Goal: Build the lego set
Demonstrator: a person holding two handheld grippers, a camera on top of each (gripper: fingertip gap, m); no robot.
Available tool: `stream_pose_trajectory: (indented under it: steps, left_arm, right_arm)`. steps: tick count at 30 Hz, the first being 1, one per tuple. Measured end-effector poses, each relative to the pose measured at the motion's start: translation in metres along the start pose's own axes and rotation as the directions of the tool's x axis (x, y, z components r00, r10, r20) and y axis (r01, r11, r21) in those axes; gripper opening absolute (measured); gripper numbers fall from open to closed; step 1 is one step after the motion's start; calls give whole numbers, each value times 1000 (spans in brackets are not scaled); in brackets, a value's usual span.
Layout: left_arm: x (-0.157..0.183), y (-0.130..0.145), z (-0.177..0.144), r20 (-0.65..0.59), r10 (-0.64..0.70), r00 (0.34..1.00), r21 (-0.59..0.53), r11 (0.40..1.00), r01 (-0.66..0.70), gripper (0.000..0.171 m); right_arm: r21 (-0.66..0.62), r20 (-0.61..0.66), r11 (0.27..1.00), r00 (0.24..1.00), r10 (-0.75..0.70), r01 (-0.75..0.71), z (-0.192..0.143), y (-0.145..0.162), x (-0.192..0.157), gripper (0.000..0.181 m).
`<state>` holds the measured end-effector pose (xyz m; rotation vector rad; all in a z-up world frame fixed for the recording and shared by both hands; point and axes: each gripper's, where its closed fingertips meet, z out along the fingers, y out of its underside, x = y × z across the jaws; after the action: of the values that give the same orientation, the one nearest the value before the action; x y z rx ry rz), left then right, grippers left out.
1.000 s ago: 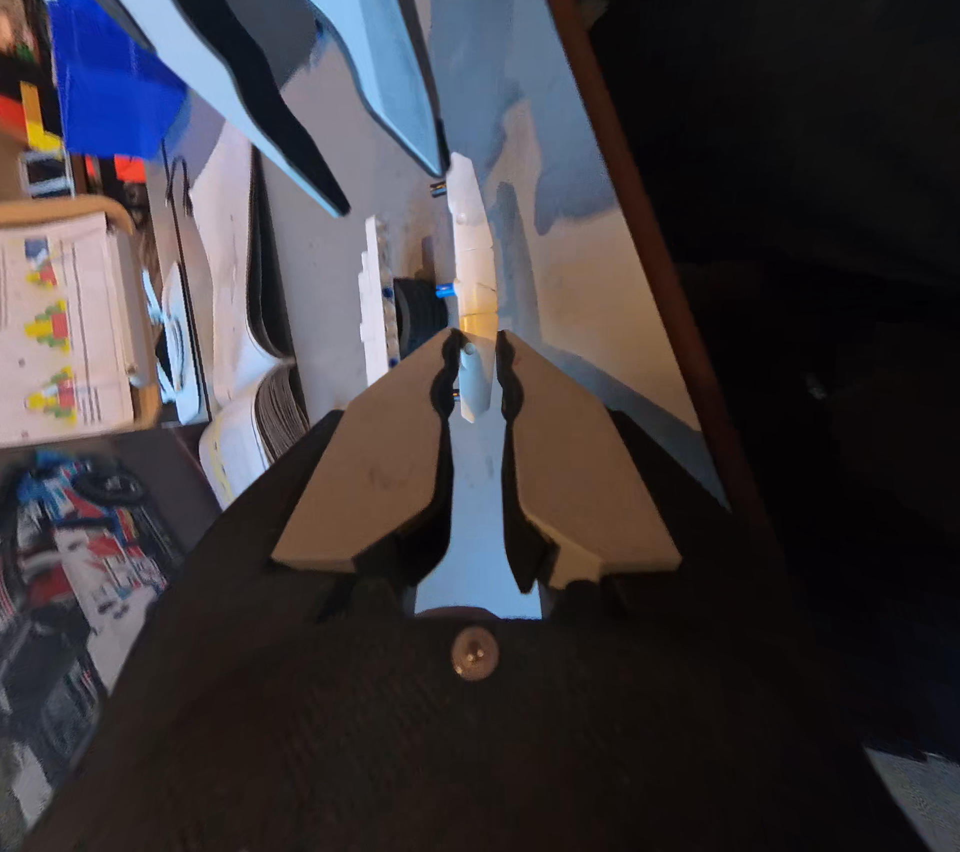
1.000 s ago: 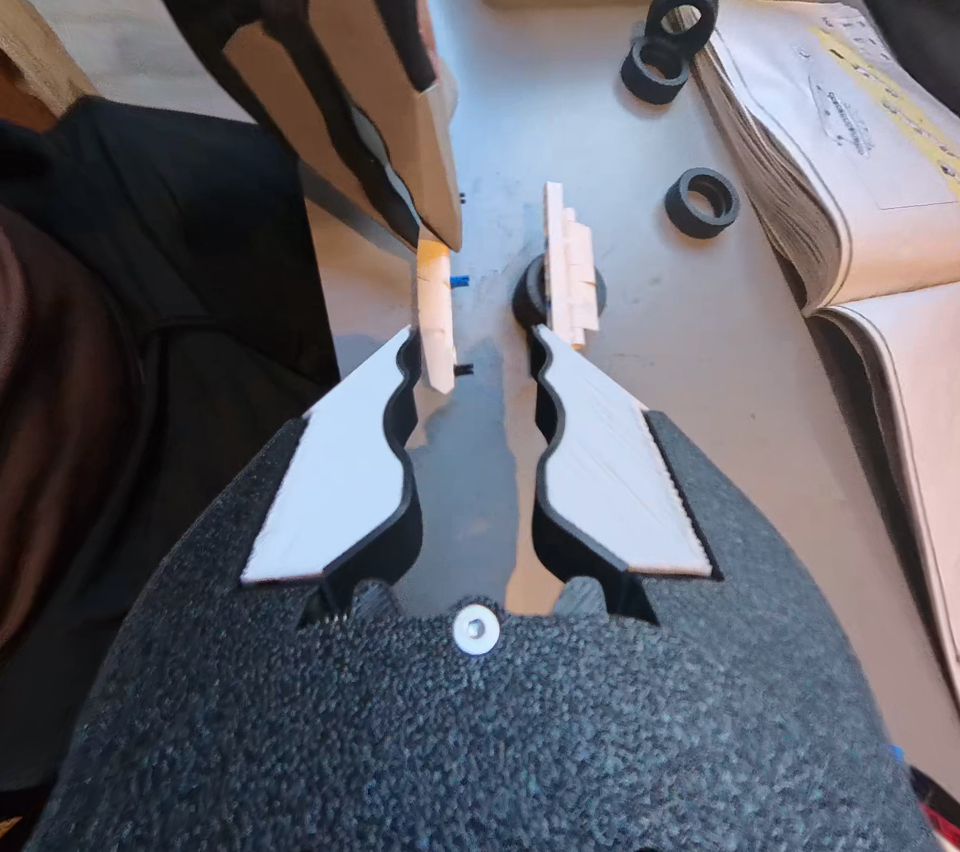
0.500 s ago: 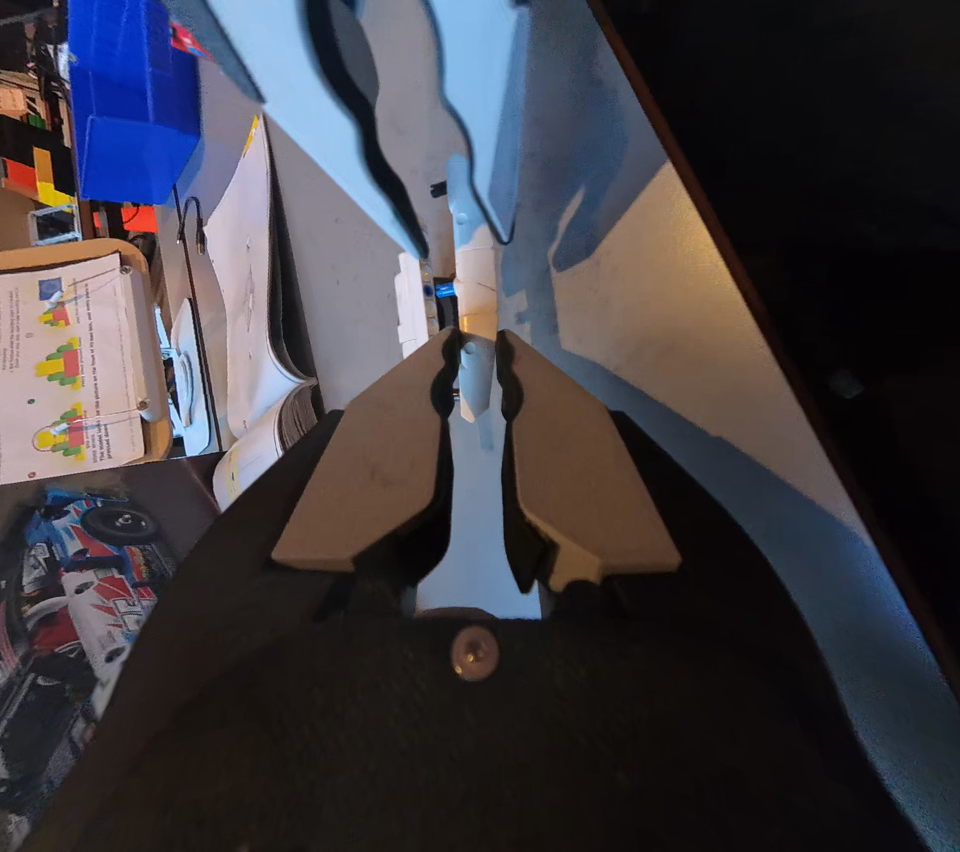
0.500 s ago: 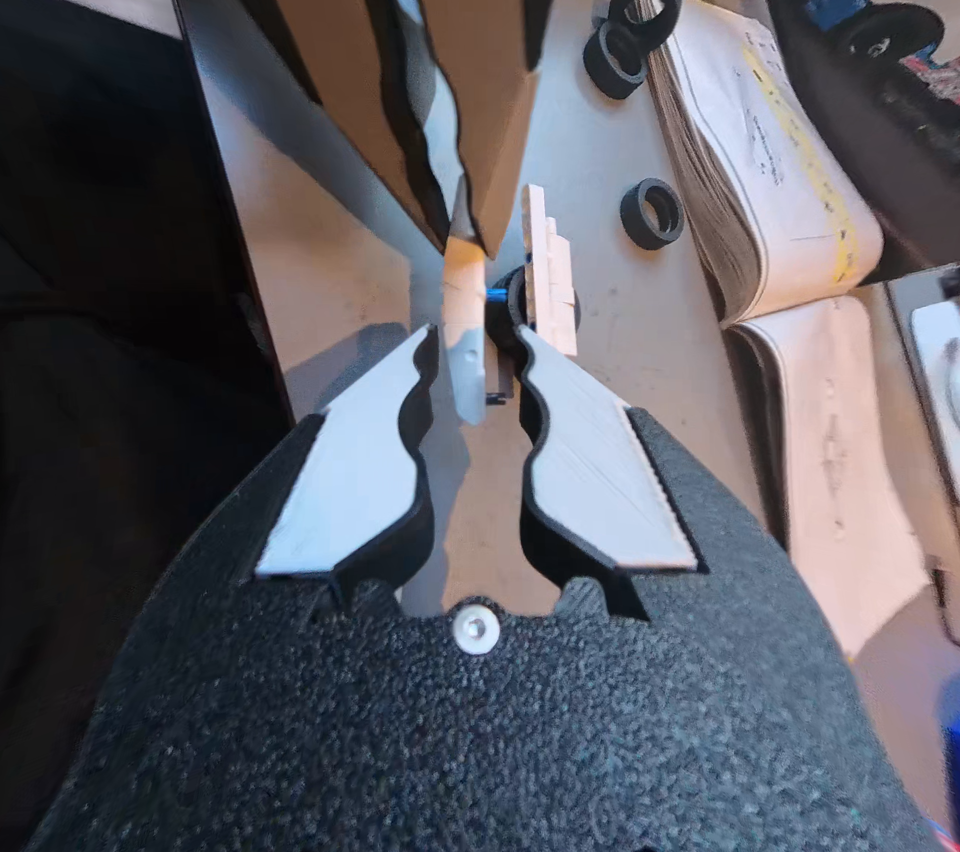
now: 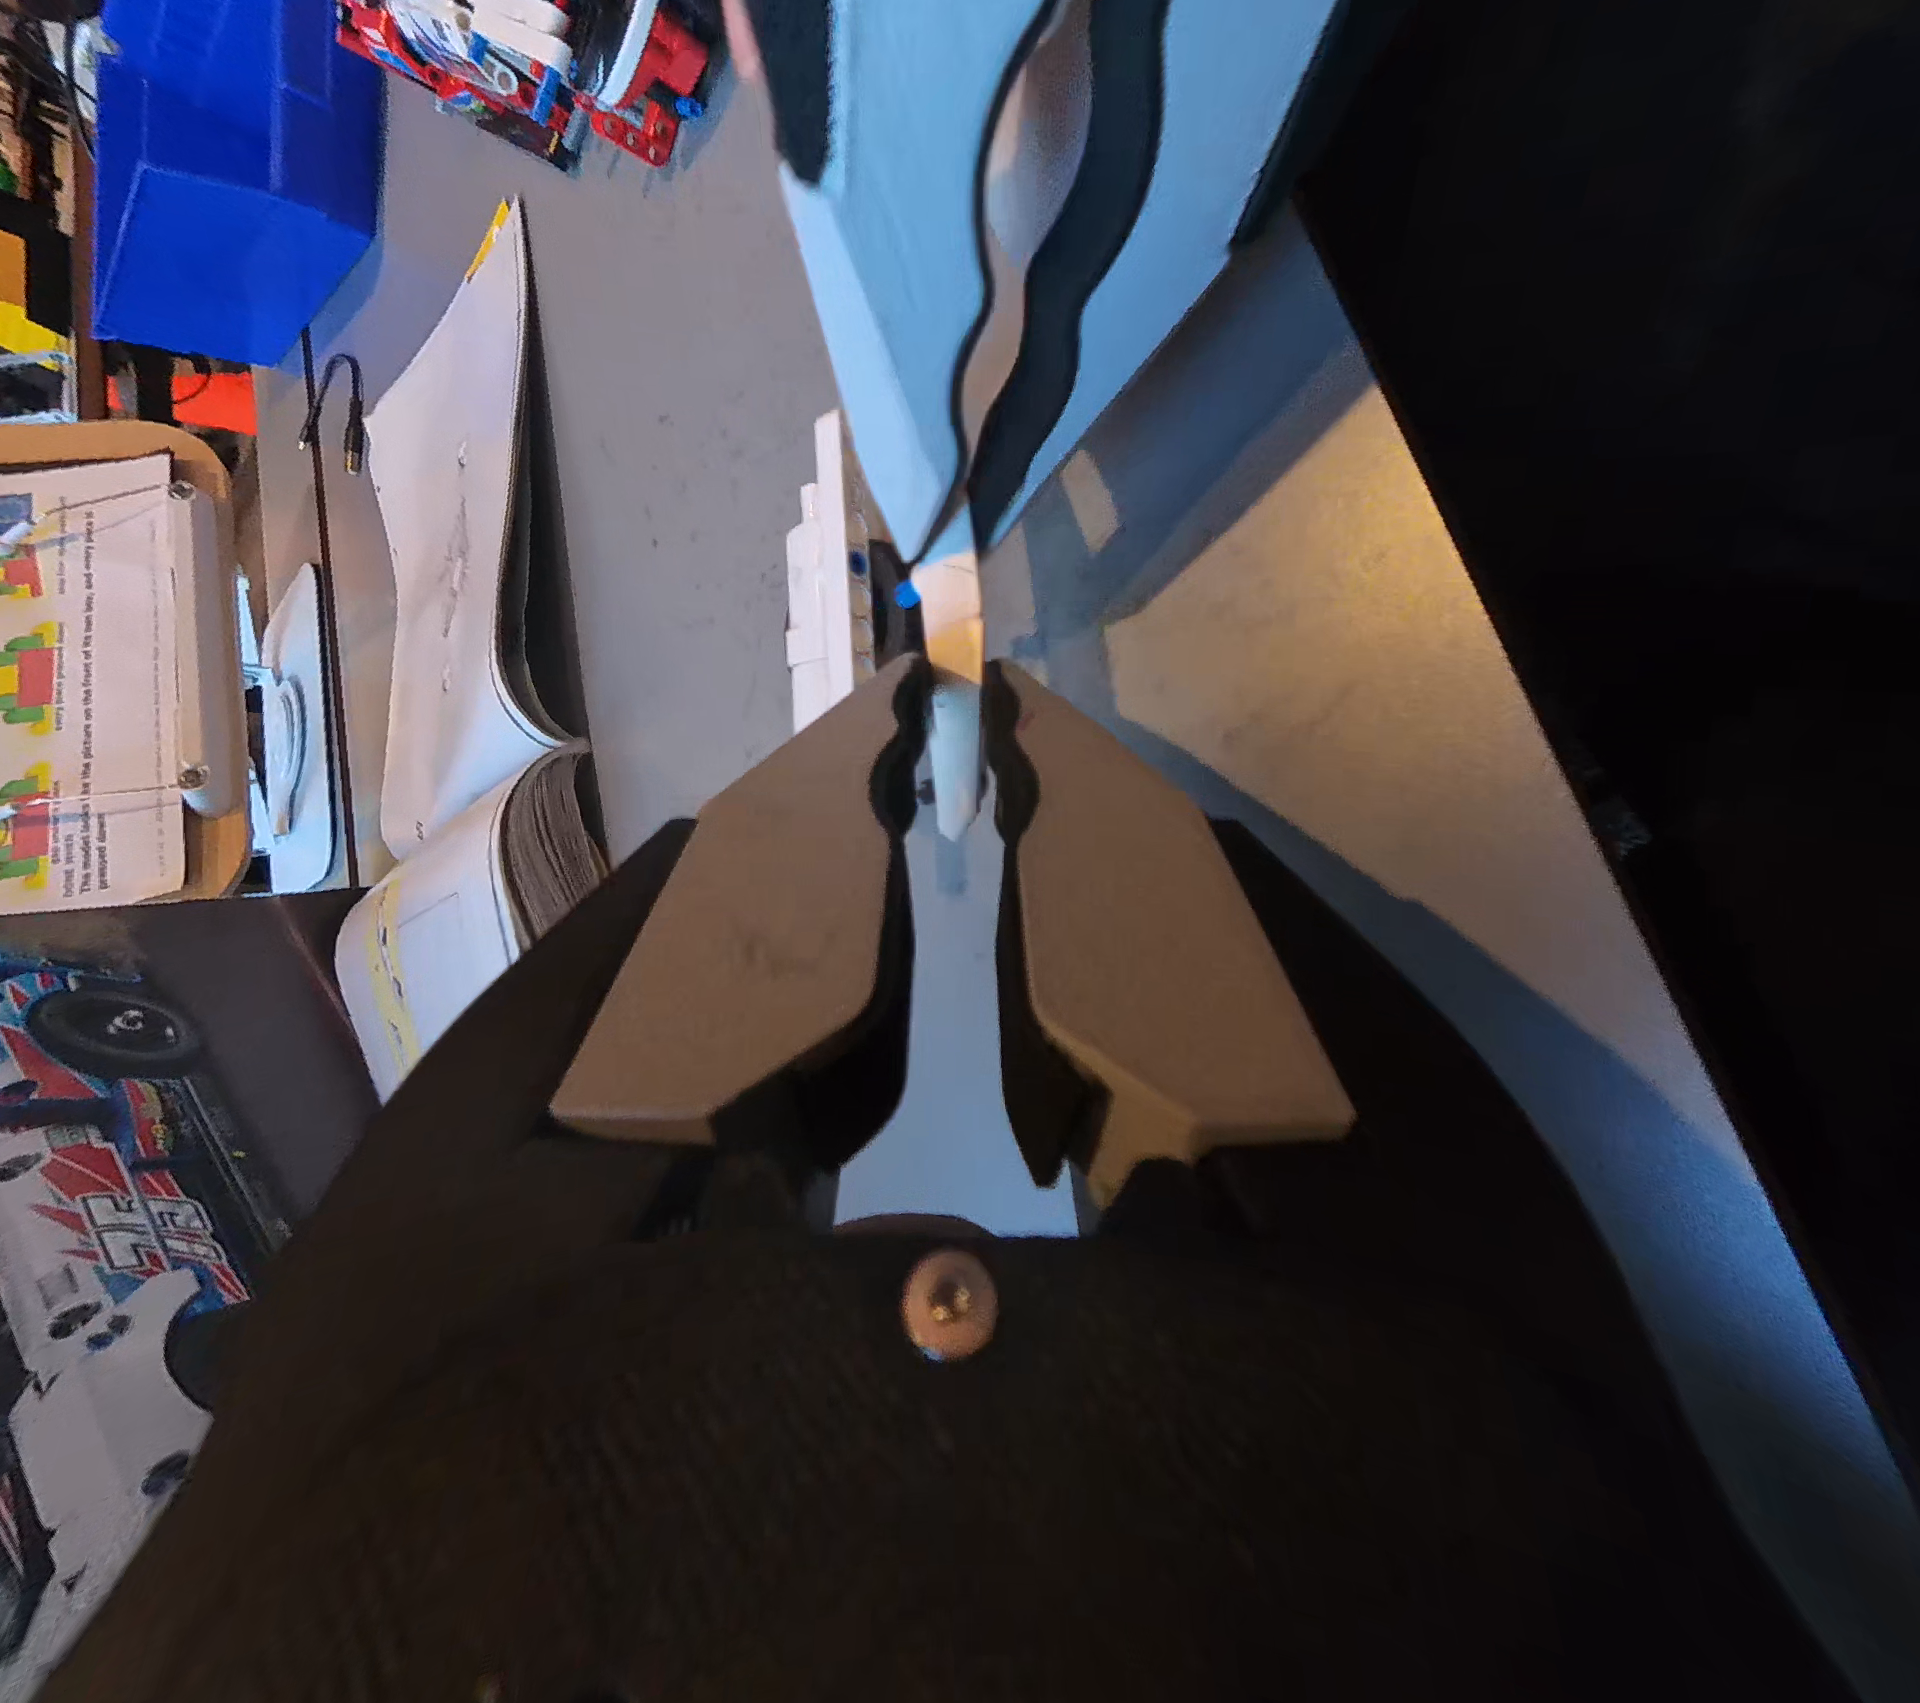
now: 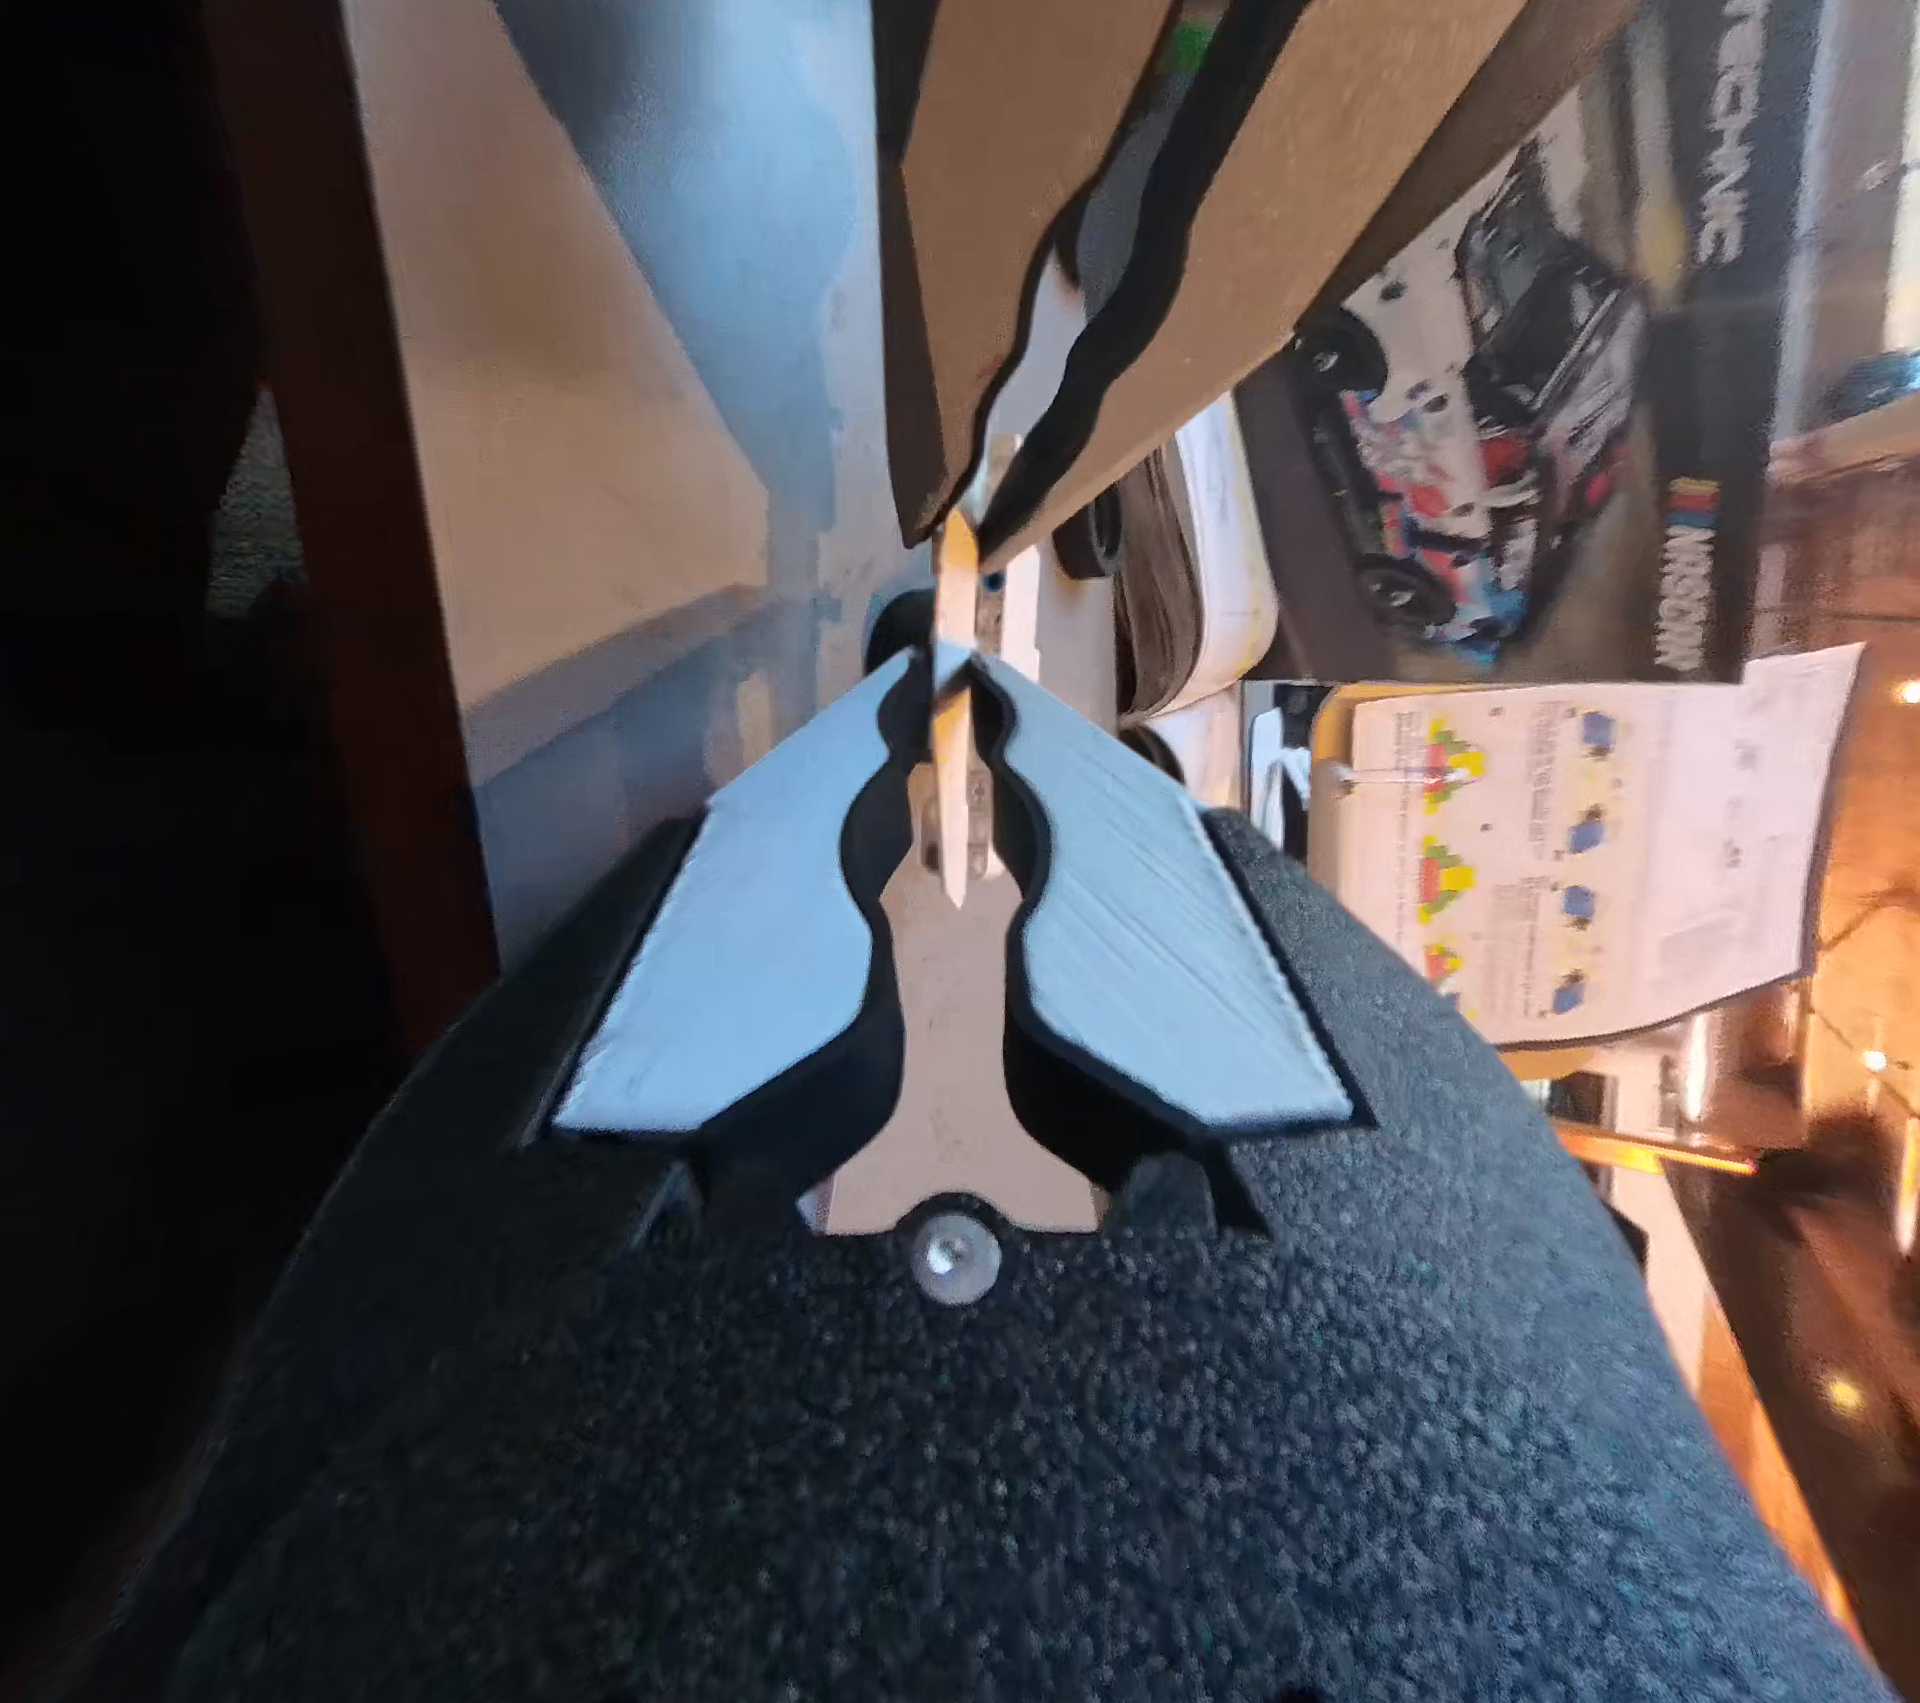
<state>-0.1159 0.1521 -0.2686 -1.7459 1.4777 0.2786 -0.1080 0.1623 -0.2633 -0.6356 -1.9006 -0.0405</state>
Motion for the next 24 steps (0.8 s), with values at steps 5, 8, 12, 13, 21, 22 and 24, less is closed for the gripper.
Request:
stream_pose_trajectory:
  steps: [5,8,12,13,21,22,24]
  left_arm:
    - [1,-3,0,13,0,1000,7,1000,0,6]
    - [-1,-3,-1,18,7,1000,-3,1000,-7,6]
    - [-3,-7,-9,-30,-73,997,11,997,74,32]
    - [-6,-11,-14,-58,-125,990,44,991,128,42]
    - [-37,2,-12,-264,-270,926,-19,961,275,82]
    - [-34,5,-6,-302,-258,918,-47,966,256,79]
    - [-30,17,5,-340,-241,909,-121,970,212,75]
  right_arm:
    - [-6,10,1000,1000,-6,6,3,1,-5,7]
    - [-9,-8,1000,1000,-8,8,2,2,-2,7]
    - [-3,-43,1000,999,-24,24,-3,2,2,6]
    - [-5,-48,1000,999,-24,23,-4,3,3,6]
    - [-18,-81,999,996,-35,33,-23,11,3,7]
    - [-23,-84,999,996,-38,37,-26,13,2,7]
    - [-30,-88,999,995,-43,41,-34,20,0,7]
